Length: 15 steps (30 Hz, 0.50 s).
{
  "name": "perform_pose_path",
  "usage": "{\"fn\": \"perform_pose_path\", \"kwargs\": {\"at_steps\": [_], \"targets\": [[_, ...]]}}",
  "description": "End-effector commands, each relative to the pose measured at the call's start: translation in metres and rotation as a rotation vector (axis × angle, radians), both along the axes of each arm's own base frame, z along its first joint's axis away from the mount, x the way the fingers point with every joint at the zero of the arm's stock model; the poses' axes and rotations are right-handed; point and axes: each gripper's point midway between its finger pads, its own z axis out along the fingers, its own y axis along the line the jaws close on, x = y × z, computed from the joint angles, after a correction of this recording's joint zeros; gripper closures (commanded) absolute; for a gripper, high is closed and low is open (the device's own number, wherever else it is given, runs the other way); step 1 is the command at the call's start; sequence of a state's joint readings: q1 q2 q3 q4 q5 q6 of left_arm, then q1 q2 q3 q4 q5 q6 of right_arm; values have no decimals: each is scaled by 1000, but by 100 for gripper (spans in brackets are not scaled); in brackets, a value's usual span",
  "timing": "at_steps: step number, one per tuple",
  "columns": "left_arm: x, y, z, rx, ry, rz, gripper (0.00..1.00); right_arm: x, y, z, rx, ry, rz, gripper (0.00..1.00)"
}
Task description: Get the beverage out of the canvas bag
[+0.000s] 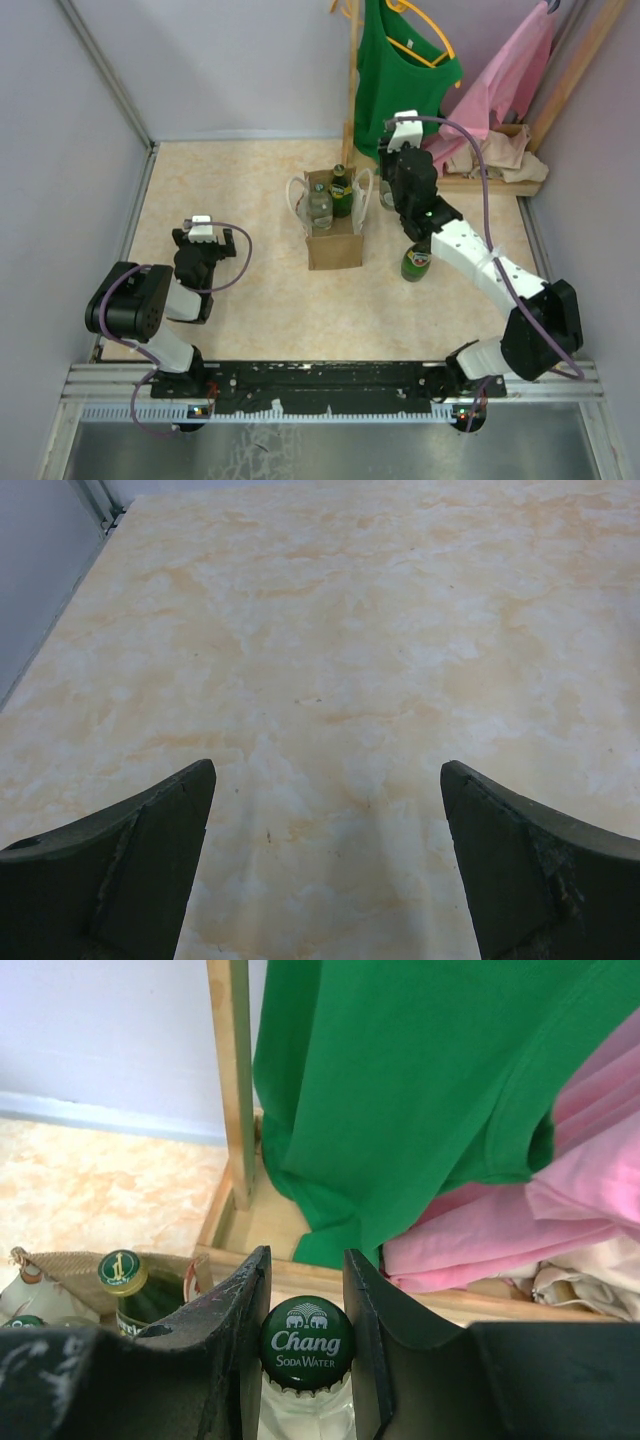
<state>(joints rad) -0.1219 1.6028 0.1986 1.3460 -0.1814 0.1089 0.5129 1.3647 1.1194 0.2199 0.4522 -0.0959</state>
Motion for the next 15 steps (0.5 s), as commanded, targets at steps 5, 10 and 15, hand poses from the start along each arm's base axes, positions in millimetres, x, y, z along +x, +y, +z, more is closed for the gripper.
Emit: {"fn": "perform_pose_path", "kwargs": {"at_steps": [5,10,15], "targets": [[5,-1,8,-12,-26,-6,0,14,14,30,102,-130,28,100],[5,-1,8,-12,-27,-6,0,24,14,-4,114,-89,1,100],[5,-1,8,-12,-27,-6,0,33,14,-33,138,-68,-16,100]]}}
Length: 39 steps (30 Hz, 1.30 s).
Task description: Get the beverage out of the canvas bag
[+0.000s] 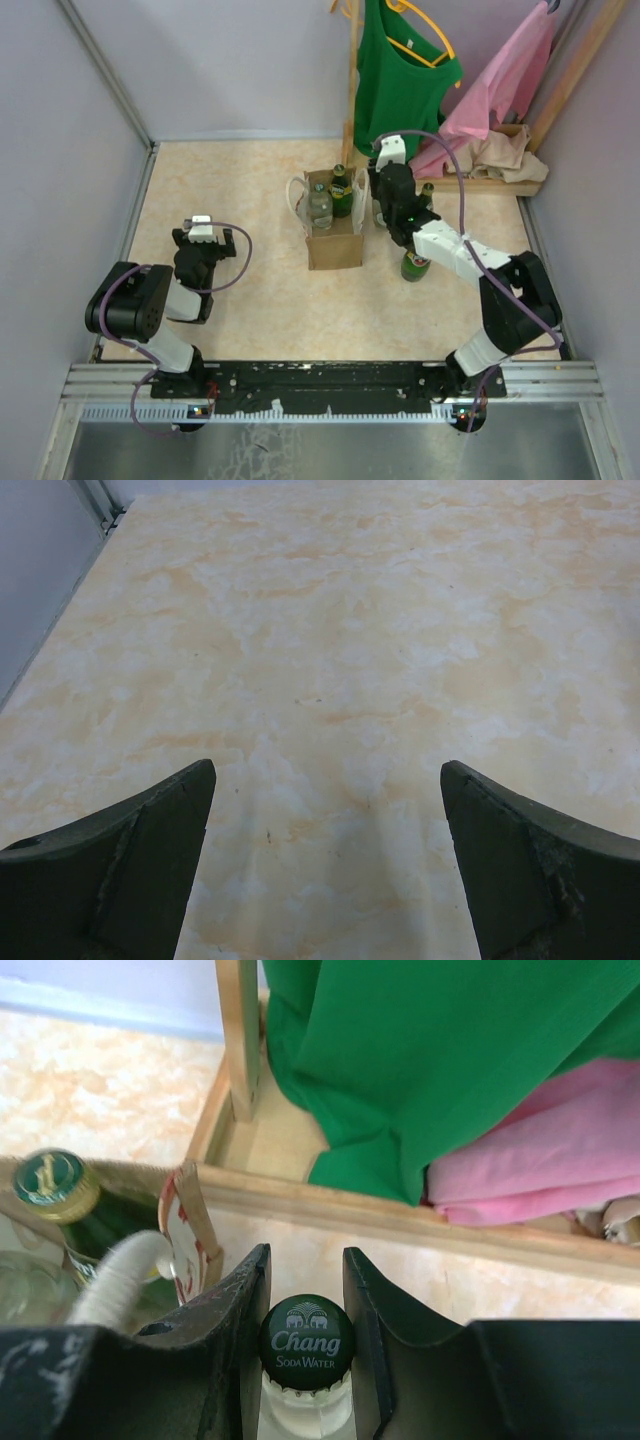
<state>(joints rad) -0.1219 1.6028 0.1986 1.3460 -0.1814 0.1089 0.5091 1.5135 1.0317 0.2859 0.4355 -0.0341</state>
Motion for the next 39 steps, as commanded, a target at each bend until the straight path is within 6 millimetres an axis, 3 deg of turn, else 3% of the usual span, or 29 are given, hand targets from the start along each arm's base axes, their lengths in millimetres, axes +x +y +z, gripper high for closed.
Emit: {"fn": "perform_pose_path", "kwargs": {"at_steps": [1,10,17,27,29,36,39], "targets": [[5,-1,8,-12,-27,-6,0,17,0,54,159,-220,-39,100],[5,-1,8,-12,-26,-6,0,25,-4,35,188,-256,-67,100],[5,-1,8,-12,-26,-5,0,16,-11,25,216,-326,-72,100],[5,-1,8,-12,-26,-7,0,0,-15,-9,188,-309,-54,100],[5,-1,7,-12,-26,-6,0,-3,-14,-10,176,-308,-49,90],[5,-1,8,-12,-26,-6,0,-9,-8,-3,116,-311,-33,26],[5,-1,8,-12,-28,-6,0,-11,-7,8,85,-337,-39,20]]}}
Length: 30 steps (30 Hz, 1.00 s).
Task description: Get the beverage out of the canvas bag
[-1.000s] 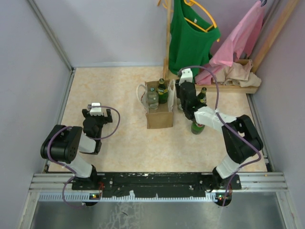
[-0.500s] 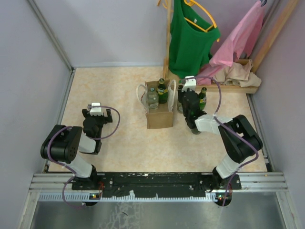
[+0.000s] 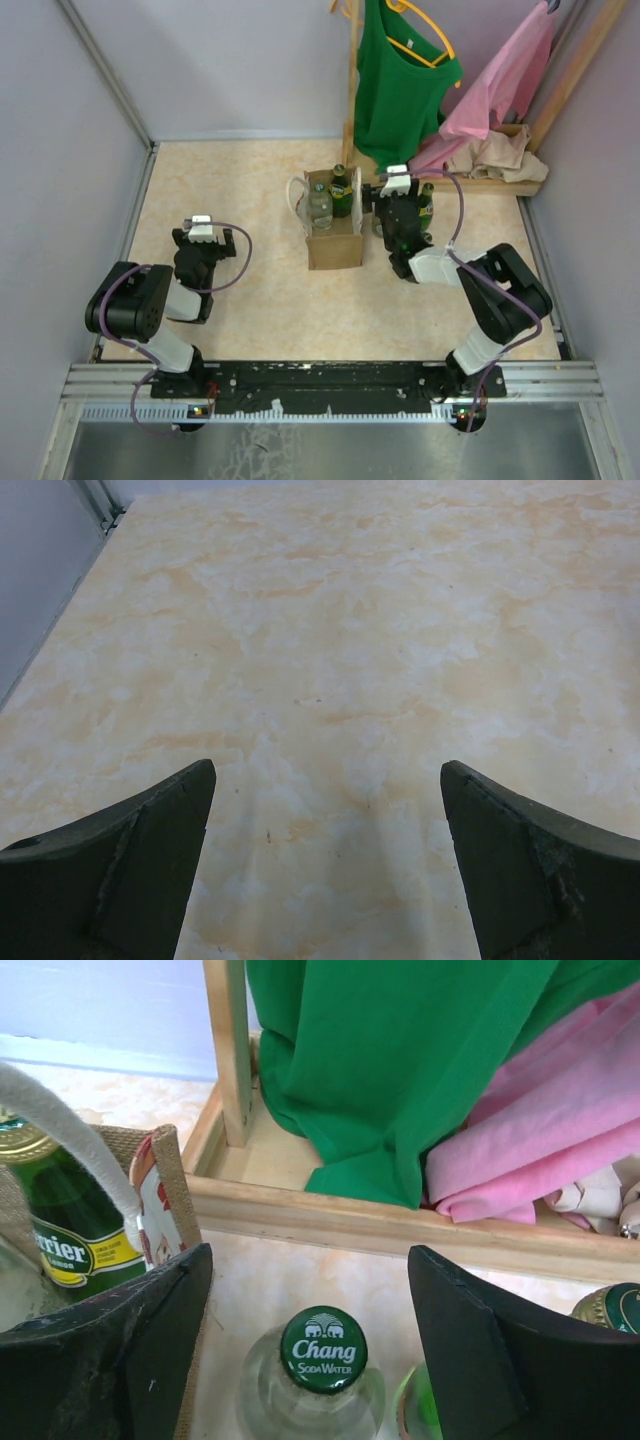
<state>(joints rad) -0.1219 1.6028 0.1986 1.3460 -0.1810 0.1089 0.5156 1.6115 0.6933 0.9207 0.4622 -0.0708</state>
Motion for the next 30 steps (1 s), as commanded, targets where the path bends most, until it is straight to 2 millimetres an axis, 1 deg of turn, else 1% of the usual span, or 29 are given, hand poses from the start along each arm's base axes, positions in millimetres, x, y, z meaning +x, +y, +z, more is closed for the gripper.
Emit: {"fn": "perform_pose_path", "kwargs": {"at_steps": [1,3,5,8,10,13,16,17,19,23,26,27,30], "targets": [[5,-1,8,-13,-26,-5,0,-3,1,67,20,-172,-29,20],[5,-1,8,-12,-27,-6,0,-6,-1,83,22,-202,-44,20],[5,-1,8,-12,-27,-6,0,-11,-6,105,33,-240,-67,20],[5,-1,8,-12,-26,-6,0,-27,-13,155,64,-320,-94,20],[5,-1,8,-12,-26,-5,0,-39,-14,189,83,-367,-89,20],[5,-1,8,-13,-28,-6,0,-52,-8,226,87,-374,-53,21],[5,-1,8,-12,-27,-6,0,-65,6,248,98,-359,24,22],[5,-1,8,-11,-28,-5,0,-68,12,251,106,-347,58,23],[5,-1,8,-12,-26,-5,0,-76,32,258,110,-319,150,25],[5,-1,8,-12,-26,-6,0,-85,77,256,52,-233,284,27],[5,-1,8,-12,-26,-5,0,-88,109,246,26,-158,388,29],[5,-1,8,-12,-28,-6,0,-88,117,245,36,-140,413,30],[5,-1,7,-12,-25,-5,0,-82,136,230,21,-80,465,34]]}}
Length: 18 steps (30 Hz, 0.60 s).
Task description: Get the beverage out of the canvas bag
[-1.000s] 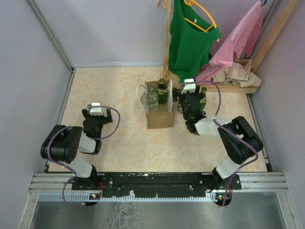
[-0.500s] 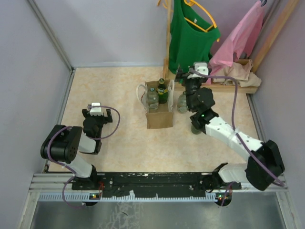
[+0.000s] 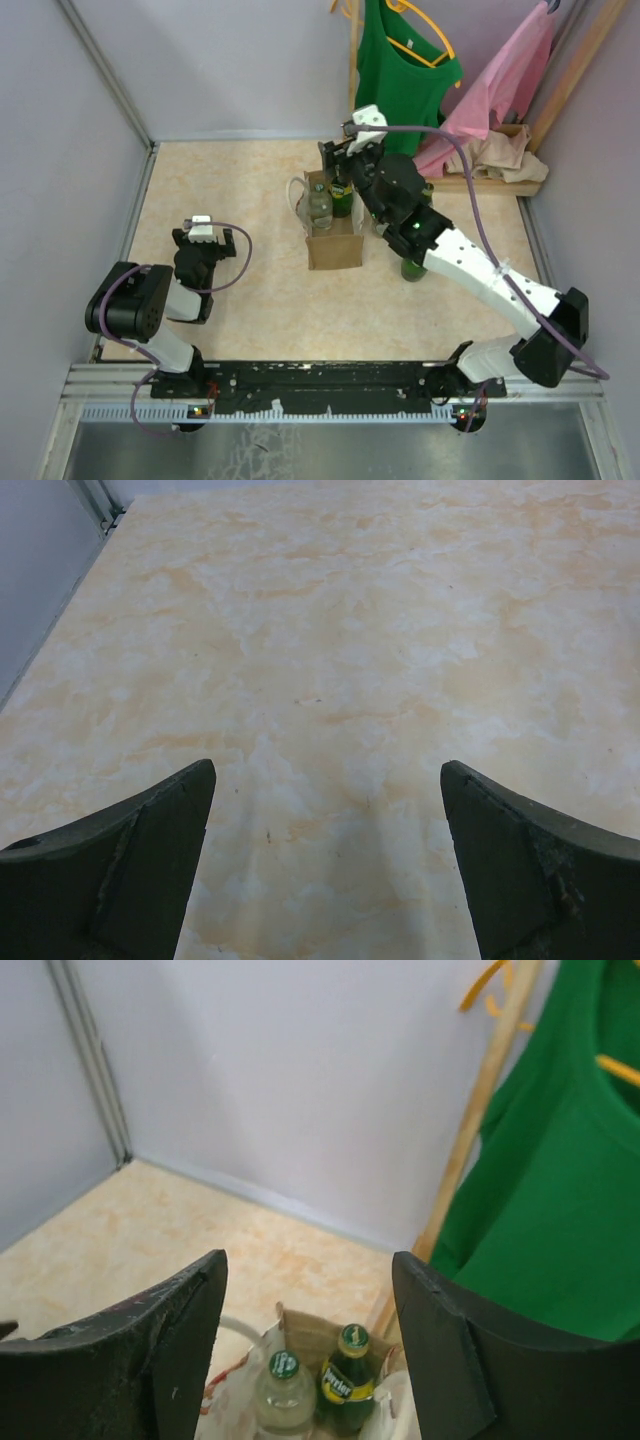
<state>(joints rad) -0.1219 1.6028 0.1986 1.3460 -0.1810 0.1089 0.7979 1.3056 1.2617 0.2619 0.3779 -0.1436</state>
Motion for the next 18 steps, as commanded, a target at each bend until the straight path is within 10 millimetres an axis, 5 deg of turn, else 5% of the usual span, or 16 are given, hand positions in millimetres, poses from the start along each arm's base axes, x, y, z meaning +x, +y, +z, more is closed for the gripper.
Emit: {"fn": "perform_pose_path", "kwargs": {"at_steps": [1,10,15,18], "targets": [[5,-1,8,-13,-27,-5,0,5,34,-26,-80,121,112,35],[5,-1,7,-11,-26,-6,0,46,61,-65,-130,216,84,46],[5,-1,7,-12,-26,-6,0,75,47,-77,-41,307,76,54],[5,-1,8,-12,-27,-6,0,83,37,-84,-30,319,45,49]]}}
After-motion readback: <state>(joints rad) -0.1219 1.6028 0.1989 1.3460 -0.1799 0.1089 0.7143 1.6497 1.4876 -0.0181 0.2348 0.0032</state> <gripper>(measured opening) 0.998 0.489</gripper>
